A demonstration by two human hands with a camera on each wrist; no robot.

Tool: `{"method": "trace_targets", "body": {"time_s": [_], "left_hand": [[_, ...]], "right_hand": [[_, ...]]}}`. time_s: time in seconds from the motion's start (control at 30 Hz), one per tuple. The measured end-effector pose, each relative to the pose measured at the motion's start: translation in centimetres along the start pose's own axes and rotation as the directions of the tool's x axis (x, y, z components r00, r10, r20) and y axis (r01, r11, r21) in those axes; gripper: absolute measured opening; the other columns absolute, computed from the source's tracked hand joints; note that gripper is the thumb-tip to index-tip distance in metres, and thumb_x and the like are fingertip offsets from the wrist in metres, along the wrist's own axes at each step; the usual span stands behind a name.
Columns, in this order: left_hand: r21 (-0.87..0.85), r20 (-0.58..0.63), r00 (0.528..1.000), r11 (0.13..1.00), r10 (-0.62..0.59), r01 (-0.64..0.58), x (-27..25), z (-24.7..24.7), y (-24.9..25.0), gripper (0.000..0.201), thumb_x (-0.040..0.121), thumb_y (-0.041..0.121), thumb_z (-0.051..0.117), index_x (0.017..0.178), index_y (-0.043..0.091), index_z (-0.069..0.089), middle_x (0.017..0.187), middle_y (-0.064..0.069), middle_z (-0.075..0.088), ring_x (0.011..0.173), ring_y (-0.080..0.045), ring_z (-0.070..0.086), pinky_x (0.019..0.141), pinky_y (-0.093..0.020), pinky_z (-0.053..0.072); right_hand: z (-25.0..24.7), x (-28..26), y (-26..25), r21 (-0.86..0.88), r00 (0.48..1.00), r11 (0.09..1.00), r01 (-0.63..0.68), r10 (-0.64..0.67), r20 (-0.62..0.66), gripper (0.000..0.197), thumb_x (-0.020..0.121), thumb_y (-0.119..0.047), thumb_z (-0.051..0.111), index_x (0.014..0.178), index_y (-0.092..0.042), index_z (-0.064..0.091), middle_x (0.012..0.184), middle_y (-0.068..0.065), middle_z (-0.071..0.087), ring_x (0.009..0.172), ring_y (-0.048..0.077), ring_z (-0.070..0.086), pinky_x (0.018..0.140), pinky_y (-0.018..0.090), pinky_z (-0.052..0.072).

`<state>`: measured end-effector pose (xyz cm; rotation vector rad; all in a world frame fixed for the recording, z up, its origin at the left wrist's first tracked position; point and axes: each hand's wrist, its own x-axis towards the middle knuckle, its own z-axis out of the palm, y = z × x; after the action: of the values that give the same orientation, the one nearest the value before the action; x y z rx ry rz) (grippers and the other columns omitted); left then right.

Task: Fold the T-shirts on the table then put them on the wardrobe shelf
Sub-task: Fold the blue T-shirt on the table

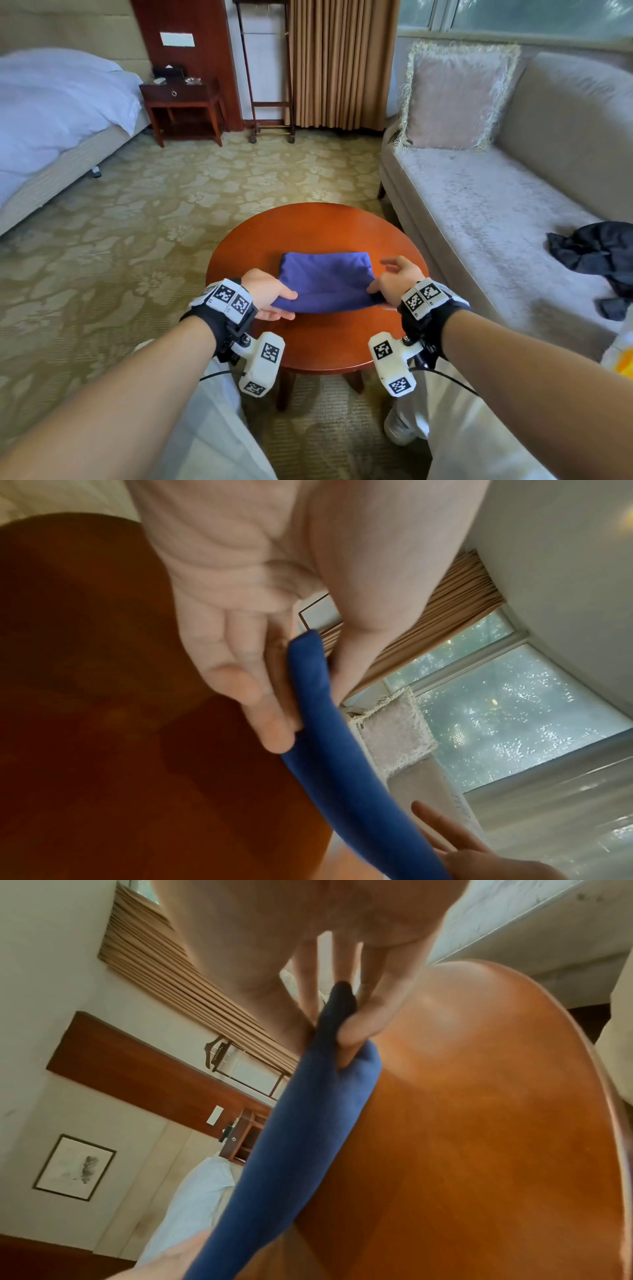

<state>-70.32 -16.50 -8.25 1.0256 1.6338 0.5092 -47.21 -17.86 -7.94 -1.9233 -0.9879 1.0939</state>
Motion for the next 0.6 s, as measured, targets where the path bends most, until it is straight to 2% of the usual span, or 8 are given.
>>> {"method": "trace_targets", "body": {"time_s": [0.1,0.17,0.23,0.3,0.37,0.43,0.5,0.6], "left_hand": [[-0.123,0.002,0.991,0.984,0.131,-0.13,-0.7,-1.0,0.2,0.039,0.083,0.001,0.073,0.112,0.017,0.055,0.104,-0.017,0.068,0.075,-0.033,0.074,0.062,-0.031,0.055],[-0.19,0.032,0.981,0.965,0.192,-0.183,-1.0,-1.5,0.1,0.03,0.084,0.002,0.071,0.113,0.01,0.065,0.104,-0.02,0.07,0.072,-0.03,0.072,0.059,-0.027,0.053],[-0.23,0.082,0.971,0.953,0.223,-0.199,-1.2,-1.8,-0.2,0.031,0.082,-0.001,0.073,0.111,0.006,0.068,0.1,-0.02,0.073,0.08,-0.028,0.073,0.067,-0.027,0.054],[-0.244,0.124,0.961,0.946,0.248,-0.213,-1.0,-2.1,-0.6,0.041,0.075,-0.01,0.075,0.112,0.007,0.066,0.099,-0.021,0.073,0.091,-0.028,0.073,0.077,-0.03,0.058],[-0.233,0.115,0.956,0.943,0.271,-0.239,-0.5,-2.2,-1.1,0.049,0.071,-0.018,0.074,0.113,0.005,0.066,0.099,-0.022,0.072,0.095,-0.03,0.072,0.082,-0.032,0.059],[-0.205,0.076,0.955,0.942,0.285,-0.265,0.0,-2.2,-1.4,0.045,0.073,-0.017,0.073,0.114,0.001,0.065,0.098,-0.023,0.072,0.093,-0.03,0.073,0.082,-0.033,0.059],[-0.12,0.042,0.951,0.947,0.306,-0.299,0.4,-1.9,-1.3,0.032,0.08,-0.005,0.074,0.11,0.004,0.068,0.096,-0.02,0.073,0.086,-0.027,0.073,0.074,-0.03,0.059],[0.107,-0.056,0.92,0.919,0.387,-0.38,1.0,-1.9,-0.9,0.012,0.086,0.017,0.075,0.097,0.017,0.073,0.085,-0.007,0.071,0.072,-0.016,0.065,0.06,-0.023,0.049]], "right_hand": [[-1.0,-0.6,-0.9,0.076,0.993,0.996,0.054,-0.062,0.104,0.038,0.077,0.006,0.064,0.107,-0.016,0.071,0.09,0.006,0.066,0.076,0.02,0.06,0.063,0.034,0.057],[-1.4,-0.9,-1.0,0.09,0.982,0.994,0.07,-0.085,0.172,0.03,0.079,0.005,0.061,0.1,-0.011,0.075,0.091,0.004,0.069,0.077,0.014,0.059,0.058,0.026,0.049],[-1.8,-1.2,-0.8,0.117,0.97,0.991,0.06,-0.085,0.228,0.025,0.079,0.006,0.06,0.098,-0.003,0.074,0.089,0.005,0.07,0.072,0.014,0.06,0.058,0.024,0.048],[-2.1,-0.9,-0.2,0.062,0.957,0.987,0.147,-0.158,0.244,0.024,0.077,0.016,0.062,0.098,0.007,0.07,0.096,0.011,0.067,0.066,0.008,0.063,0.056,0.018,0.048],[-2.2,-0.9,0.2,0.028,0.951,0.98,0.199,-0.2,0.237,0.03,0.071,0.025,0.064,0.096,0.009,0.068,0.093,0.017,0.063,0.066,0.014,0.062,0.056,0.016,0.05],[-2.0,-0.4,0.3,0.025,0.976,0.992,0.121,-0.123,0.177,0.031,0.07,0.018,0.069,0.092,-0.004,0.072,0.081,0.016,0.063,0.063,0.021,0.059,0.058,0.021,0.052],[-1.8,0.2,0.2,-0.073,0.989,0.992,0.1,-0.091,0.118,0.023,0.073,0.004,0.075,0.08,-0.018,0.073,0.075,0.011,0.065,0.06,0.018,0.057,0.059,0.025,0.05],[-1.9,0.9,0.0,-0.13,0.989,0.984,0.122,-0.109,0.1,0.014,0.078,-0.009,0.076,0.085,-0.02,0.072,0.075,0.005,0.064,0.067,0.017,0.058,0.064,0.025,0.045]]}}
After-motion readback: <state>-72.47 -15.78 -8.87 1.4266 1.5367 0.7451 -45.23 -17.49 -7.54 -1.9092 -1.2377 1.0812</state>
